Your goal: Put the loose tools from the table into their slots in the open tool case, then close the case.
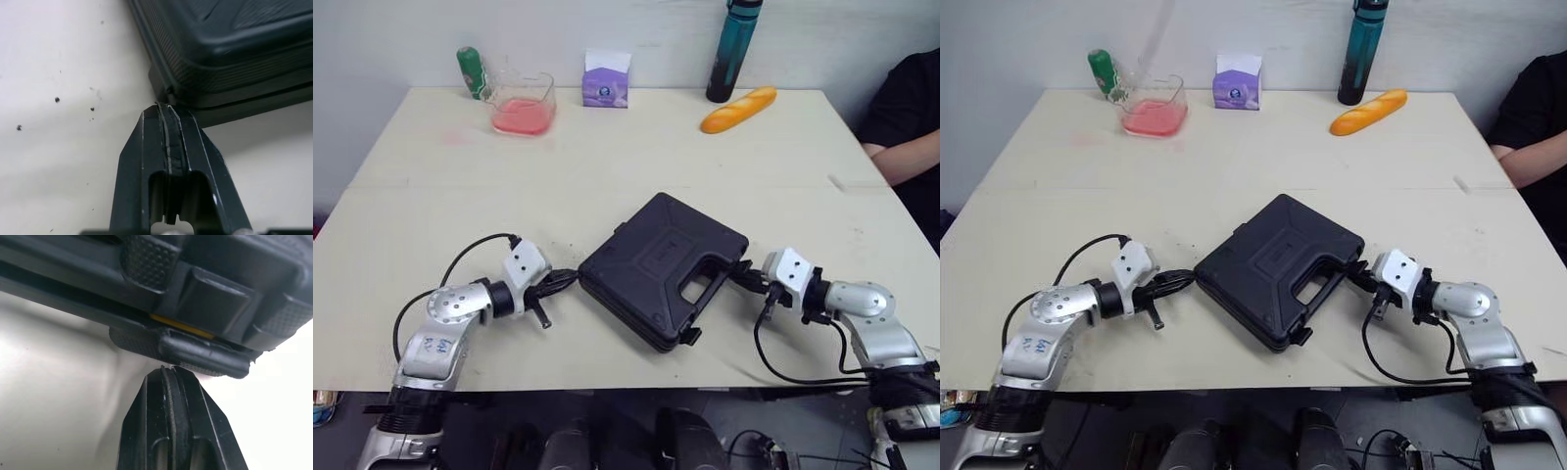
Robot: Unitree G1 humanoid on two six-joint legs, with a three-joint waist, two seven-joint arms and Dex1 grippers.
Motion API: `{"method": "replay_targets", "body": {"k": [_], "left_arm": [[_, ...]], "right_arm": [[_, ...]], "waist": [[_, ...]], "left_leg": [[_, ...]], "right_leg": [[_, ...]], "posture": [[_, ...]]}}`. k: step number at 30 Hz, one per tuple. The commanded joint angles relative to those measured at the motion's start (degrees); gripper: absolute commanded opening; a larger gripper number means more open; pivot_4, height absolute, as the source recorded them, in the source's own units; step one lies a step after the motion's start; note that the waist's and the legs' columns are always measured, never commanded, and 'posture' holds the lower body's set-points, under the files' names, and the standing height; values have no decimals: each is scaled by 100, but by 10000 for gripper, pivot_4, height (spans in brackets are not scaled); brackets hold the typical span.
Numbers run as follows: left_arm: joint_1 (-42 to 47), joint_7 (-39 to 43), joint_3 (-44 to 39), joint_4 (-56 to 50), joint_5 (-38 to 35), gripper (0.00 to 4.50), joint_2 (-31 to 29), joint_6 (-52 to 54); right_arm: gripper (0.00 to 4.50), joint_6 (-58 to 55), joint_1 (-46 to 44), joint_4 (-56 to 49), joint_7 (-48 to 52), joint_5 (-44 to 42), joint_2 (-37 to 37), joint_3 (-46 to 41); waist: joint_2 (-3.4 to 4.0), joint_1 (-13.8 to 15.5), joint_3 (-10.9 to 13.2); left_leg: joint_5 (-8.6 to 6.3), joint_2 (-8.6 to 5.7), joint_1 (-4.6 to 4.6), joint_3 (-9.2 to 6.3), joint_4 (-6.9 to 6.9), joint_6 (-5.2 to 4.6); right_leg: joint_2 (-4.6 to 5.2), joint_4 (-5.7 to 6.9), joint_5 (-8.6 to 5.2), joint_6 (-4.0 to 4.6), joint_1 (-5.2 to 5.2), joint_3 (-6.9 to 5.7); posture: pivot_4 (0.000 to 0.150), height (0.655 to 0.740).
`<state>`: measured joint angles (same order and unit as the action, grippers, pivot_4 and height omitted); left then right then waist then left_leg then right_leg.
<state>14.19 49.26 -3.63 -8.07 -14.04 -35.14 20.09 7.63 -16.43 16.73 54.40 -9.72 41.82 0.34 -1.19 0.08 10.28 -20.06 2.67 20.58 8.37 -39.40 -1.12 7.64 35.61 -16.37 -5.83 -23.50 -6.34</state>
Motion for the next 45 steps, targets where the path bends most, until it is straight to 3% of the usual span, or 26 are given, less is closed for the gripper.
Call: {"method": "replay_targets", "body": {"k": [1,3,6,11,17,25,35,45], "left_arm": [[283,553,-345,-206,-522,356,-337,-158],[464,709,-273,-284,-712,356,-377,-60],[1353,757,284,-542,-1024,356,20,423],[2264,647,1096,-399,-862,356,598,823],[3502,164,2032,1140,-32,356,1728,619],[4414,61,2348,3562,679,356,2765,-444],[5088,-111,2231,5437,1136,356,3565,-1336],[4486,243,2645,5715,1624,356,3701,-1316]], "right_arm": [[0,-465,529,-562,-135,-493,59,-607],[0,-659,794,-926,-245,-645,48,-816],[0,-952,1583,-1735,-446,-1091,-106,-1328],[0,-1103,2000,-2133,-731,-1212,-340,-1557],[0,-976,2119,-2171,-1010,-1071,-639,-1521],[0,-815,1979,-2077,-1299,-790,-982,-1288],[0,-842,1854,-2074,-1505,-527,-1122,-1075],[0,-893,1787,-2146,-1756,-458,-1190,-1045]], "waist": [[7,41,4],[16,52,7],[22,136,11],[25,75,8],[27,78,9],[30,72,10],[30,98,10],[33,117,4]], "left_leg": [[0,-1,7,-5,0,0],[-1,-5,7,0,0,-2],[-1,-8,10,1,0,-5],[3,-21,12,10,-1,-9],[8,-44,6,10,7,-8],[12,-54,9,7,11,-13],[16,-63,50,-9,5,-23],[17,-64,47,-22,3,-27]], "right_leg": [[1,-1,-1,2,-3,-1],[1,-4,0,1,-4,-5],[-1,-4,2,-3,-4,-4],[-10,-5,9,-15,-4,7],[-25,-8,7,-13,-3,9],[-17,-20,7,-14,-10,11],[-10,-37,12,-21,-28,-8],[-4,-50,13,-23,-17,-15]], "posture": [[1500,7400],[1500,7400],[1500,7400],[1500,7400],[1500,7400],[1500,7400],[1500,7400],[1500,7400]]}}
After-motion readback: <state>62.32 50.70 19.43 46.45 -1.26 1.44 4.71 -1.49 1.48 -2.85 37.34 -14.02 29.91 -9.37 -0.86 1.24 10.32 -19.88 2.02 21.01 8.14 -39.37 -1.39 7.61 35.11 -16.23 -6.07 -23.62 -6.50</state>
